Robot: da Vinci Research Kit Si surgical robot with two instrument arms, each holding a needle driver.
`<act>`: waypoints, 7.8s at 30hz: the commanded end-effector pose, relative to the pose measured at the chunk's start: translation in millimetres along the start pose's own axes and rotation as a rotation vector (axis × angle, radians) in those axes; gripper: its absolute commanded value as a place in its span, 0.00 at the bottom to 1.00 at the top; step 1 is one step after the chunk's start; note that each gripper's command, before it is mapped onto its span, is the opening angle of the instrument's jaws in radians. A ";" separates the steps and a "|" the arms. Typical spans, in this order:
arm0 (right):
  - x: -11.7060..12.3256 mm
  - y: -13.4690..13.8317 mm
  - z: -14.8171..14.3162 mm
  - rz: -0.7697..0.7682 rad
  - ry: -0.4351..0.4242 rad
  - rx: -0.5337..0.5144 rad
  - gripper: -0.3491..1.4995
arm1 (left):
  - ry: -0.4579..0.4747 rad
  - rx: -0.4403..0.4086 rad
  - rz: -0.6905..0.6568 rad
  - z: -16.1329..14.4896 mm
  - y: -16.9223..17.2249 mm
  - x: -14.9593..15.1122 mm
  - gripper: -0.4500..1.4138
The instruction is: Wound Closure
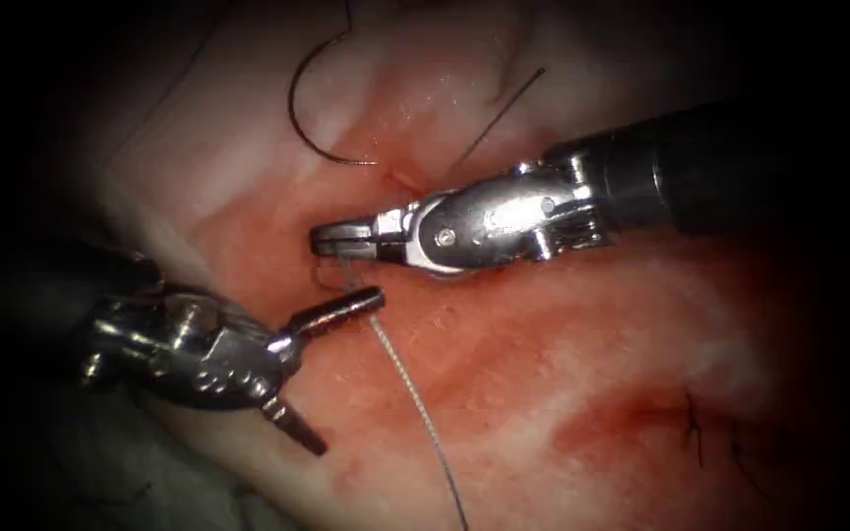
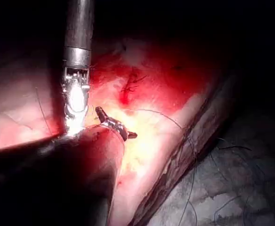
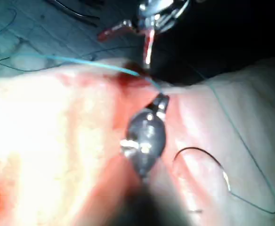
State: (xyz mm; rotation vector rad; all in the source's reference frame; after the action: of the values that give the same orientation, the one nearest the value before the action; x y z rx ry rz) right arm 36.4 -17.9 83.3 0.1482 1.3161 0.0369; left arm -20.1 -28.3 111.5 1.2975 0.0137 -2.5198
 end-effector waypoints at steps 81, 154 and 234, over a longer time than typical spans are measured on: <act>2.3 2.3 -6.6 0.296 0.046 -0.036 0.45 | -0.350 0.039 0.342 -10.1 -0.6 -6.0 0.00; -0.2 5.1 5.4 0.366 0.141 -0.162 0.49 | -0.186 -0.025 0.270 3.5 -2.5 -3.2 0.00; -2.5 -2.4 3.9 0.363 0.088 0.162 0.27 | 0.511 0.021 0.497 -5.5 -12.1 -14.7 0.00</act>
State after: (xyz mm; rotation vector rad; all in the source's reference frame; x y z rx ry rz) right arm 38.9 -20.3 85.9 0.5286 1.3715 0.2501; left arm -10.4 -12.0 118.3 1.6664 -0.2037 -1.7460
